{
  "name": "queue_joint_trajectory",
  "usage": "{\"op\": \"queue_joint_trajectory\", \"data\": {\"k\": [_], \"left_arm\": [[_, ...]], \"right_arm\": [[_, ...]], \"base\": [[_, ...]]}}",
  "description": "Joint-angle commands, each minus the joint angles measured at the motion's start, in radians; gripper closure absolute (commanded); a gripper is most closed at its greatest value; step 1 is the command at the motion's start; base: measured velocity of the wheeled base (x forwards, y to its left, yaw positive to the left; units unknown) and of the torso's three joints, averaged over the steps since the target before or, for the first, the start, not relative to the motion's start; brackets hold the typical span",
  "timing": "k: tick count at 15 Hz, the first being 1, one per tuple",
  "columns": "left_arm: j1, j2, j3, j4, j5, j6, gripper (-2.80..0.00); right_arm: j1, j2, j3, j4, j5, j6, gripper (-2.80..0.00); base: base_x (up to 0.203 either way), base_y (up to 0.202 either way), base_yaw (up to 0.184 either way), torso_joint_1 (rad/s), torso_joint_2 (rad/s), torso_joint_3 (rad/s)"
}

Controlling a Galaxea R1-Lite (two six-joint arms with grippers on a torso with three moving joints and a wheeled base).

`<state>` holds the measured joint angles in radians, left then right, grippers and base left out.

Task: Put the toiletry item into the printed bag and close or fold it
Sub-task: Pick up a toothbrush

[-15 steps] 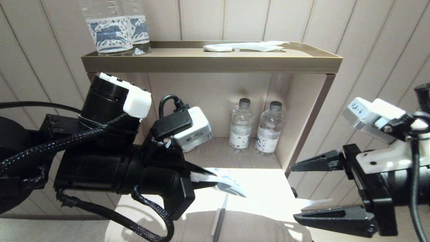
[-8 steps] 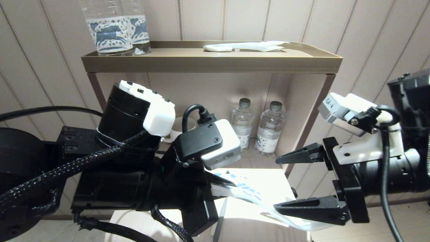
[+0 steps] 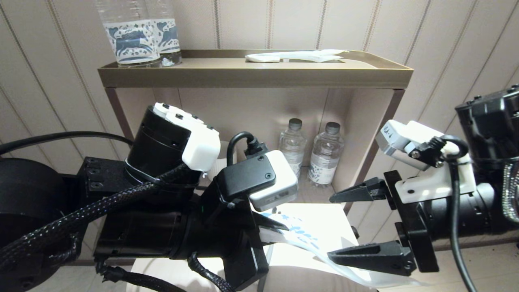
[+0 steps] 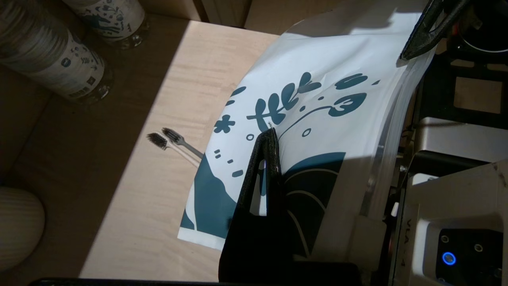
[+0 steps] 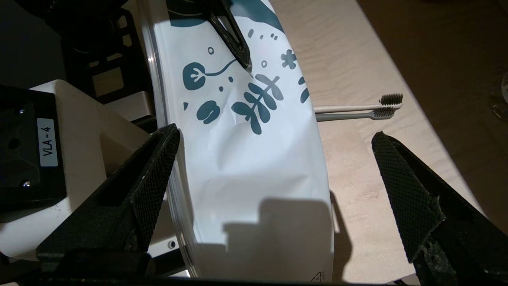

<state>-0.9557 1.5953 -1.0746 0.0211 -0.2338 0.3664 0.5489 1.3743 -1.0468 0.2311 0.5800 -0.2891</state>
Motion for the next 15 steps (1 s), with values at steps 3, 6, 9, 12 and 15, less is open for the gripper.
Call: {"op": "queue_joint_trajectory", "data": {"k": [3,6,9,12,15], "left_arm": [[0.000,0.000,0.001,0.000,-0.002,0.002,0.00],[0.001,0.004,0.002,0.000,-0.002,0.000,0.00],[0.001,0.012,0.000,-0.001,-0.002,0.000,0.00],[0.000,0.028,-0.010,-0.001,-0.001,0.002,0.00],[0.002,0.035,-0.013,-0.001,-0.001,0.000,0.00]], "right_arm": [[-0.001,0.023,0.007,0.001,0.003,-0.002,-2.80],[-0.001,0.022,0.000,-0.003,0.004,-0.002,-2.80],[0.000,-0.026,0.008,0.005,0.005,0.001,-2.80],[0.001,-0.080,0.052,0.010,0.004,0.001,-2.80],[0.013,-0.104,0.086,0.008,0.004,-0.001,-2.80]], "base": [[0.000,0.000,0.000,0.000,0.00,0.000],[0.000,0.000,0.000,0.000,0.00,0.000],[0.000,0.000,0.000,0.000,0.00,0.000],[0.000,0.000,0.000,0.000,0.00,0.000],[0.000,0.000,0.000,0.000,0.00,0.000]]}}
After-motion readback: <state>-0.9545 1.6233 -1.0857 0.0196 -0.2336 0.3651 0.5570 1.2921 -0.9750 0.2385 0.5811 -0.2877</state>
